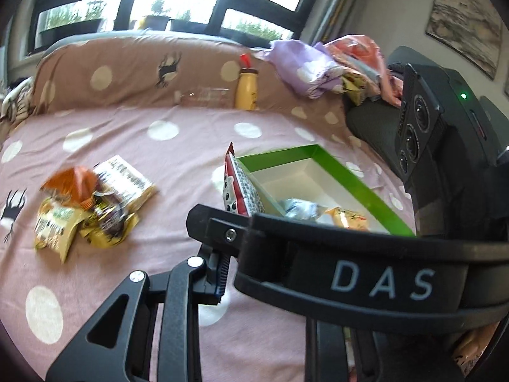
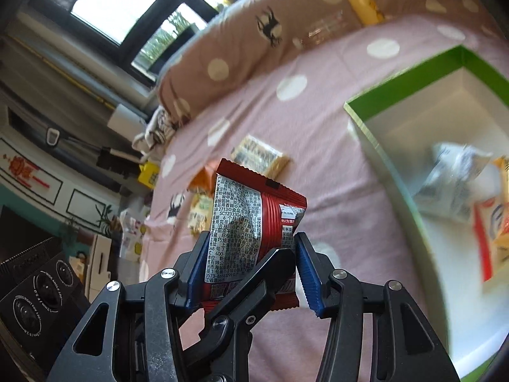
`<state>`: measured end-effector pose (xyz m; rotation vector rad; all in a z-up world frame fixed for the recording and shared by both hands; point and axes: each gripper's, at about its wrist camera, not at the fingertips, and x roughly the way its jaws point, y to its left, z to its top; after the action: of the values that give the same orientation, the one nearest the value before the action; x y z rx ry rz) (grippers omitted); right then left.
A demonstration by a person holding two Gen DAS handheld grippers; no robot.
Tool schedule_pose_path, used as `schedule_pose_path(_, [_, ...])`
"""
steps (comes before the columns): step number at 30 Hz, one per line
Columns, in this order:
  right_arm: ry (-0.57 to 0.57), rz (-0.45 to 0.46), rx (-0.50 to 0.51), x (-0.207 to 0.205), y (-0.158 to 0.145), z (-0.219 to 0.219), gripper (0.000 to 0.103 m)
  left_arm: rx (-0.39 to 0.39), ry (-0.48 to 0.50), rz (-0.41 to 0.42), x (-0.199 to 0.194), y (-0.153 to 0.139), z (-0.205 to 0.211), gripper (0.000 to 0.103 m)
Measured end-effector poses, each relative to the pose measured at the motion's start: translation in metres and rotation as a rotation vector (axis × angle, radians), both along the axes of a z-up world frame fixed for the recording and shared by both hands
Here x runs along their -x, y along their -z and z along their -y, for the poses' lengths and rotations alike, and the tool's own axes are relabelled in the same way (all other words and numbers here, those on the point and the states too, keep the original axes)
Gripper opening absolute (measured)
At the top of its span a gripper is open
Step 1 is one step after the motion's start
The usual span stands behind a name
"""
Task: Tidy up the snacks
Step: 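Carry the wafer pack into the green box and open the right gripper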
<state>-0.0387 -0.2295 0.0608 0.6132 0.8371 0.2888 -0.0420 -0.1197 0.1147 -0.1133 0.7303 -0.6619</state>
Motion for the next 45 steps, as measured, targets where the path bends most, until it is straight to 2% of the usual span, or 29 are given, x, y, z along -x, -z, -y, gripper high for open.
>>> schedule_pose_path(9, [0.155, 0.093, -0.028, 0.028, -0.017, 0.059, 0.054, -0.007, 0.137, 0.088, 0.003, -0.017, 0.056, 0.022])
schedule_pose_path(17, [0.33, 0.084, -0.057, 0.045, -0.014, 0.101, 0.054, 0.011, 0.29, 0.08, -0.004, -0.014, 0.106, 0.021])
schedule_pose_path(23, [0.418, 0.019, -0.087, 0.049, -0.002, 0.125, 0.055, 0.017, 0.365, 0.019, -0.01, -0.003, 0.13, 0.022])
schedule_pose_path(38, [0.476, -0.095, -0.121, 0.042, 0.025, 0.145, 0.055, 0.007, 0.394, -0.104, -0.021, 0.016, 0.145, 0.022])
schedule_pose_path(42, [0.514, -0.125, -0.066, 0.04, 0.026, 0.145, 0.055, 0.0, 0.375, -0.112, -0.019, 0.019, 0.144, 0.022])
schedule_pose_path(45, [0.541, -0.125, -0.038, 0.042, 0.025, 0.147, 0.055, -0.002, 0.367, -0.109, -0.016, 0.017, 0.141, 0.028])
